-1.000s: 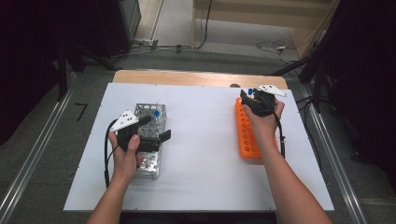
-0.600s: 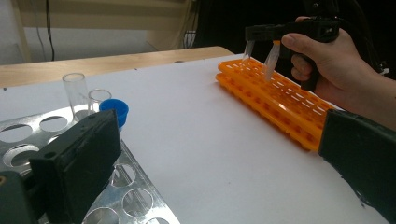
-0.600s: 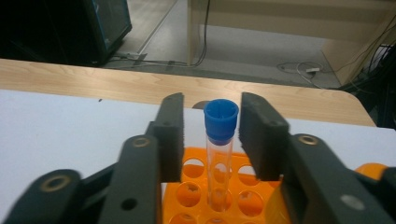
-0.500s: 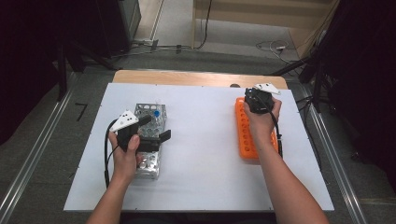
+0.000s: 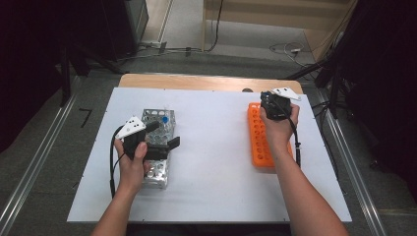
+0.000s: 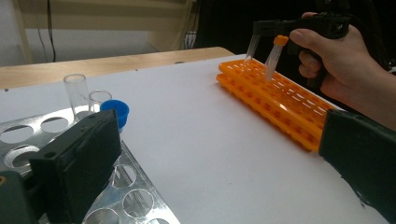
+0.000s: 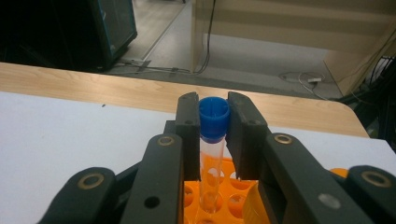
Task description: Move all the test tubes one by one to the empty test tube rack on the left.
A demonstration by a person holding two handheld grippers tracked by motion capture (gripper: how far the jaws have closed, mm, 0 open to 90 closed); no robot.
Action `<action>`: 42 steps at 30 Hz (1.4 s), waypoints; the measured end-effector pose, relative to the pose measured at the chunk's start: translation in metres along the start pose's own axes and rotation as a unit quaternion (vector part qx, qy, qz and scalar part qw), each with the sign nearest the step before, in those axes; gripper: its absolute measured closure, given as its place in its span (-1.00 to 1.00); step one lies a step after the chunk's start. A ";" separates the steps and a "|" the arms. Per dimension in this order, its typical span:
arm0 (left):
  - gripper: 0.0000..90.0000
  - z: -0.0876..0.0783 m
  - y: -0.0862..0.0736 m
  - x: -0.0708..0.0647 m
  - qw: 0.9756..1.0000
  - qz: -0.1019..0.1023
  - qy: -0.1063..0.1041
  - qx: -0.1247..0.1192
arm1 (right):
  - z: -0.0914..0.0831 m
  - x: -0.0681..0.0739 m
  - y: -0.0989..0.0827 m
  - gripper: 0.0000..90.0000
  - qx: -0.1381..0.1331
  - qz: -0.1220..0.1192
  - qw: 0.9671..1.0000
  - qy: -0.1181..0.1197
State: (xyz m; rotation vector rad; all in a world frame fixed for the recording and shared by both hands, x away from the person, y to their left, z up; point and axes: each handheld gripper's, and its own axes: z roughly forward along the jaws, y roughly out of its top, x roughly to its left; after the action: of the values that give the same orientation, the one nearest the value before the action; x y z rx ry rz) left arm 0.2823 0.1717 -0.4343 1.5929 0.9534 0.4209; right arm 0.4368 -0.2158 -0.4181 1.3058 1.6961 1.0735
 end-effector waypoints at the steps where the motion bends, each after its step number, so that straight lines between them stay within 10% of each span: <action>1: -1.00 0.000 0.000 0.000 1.000 0.000 0.000 0.000 | -0.001 0.000 0.000 0.64 -0.002 -0.002 1.000 0.003; 20: -1.00 0.000 0.000 0.000 1.000 0.000 0.000 0.001 | 0.006 0.013 -0.008 0.36 0.020 0.002 0.999 -0.026; 27: -1.00 0.000 0.000 0.000 1.000 0.001 0.001 0.002 | 0.013 0.017 -0.011 0.60 0.037 -0.034 0.998 -0.033; 42: -1.00 -0.001 0.000 0.000 1.000 0.003 0.002 -0.006 | -0.007 0.008 0.000 0.64 0.007 -0.026 1.000 -0.013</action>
State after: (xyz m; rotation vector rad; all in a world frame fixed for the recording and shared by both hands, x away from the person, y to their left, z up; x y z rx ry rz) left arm 0.2818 0.1717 -0.4337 1.5858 0.9469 0.4329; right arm 0.4290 -0.2091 -0.4156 1.2713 1.7120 1.0126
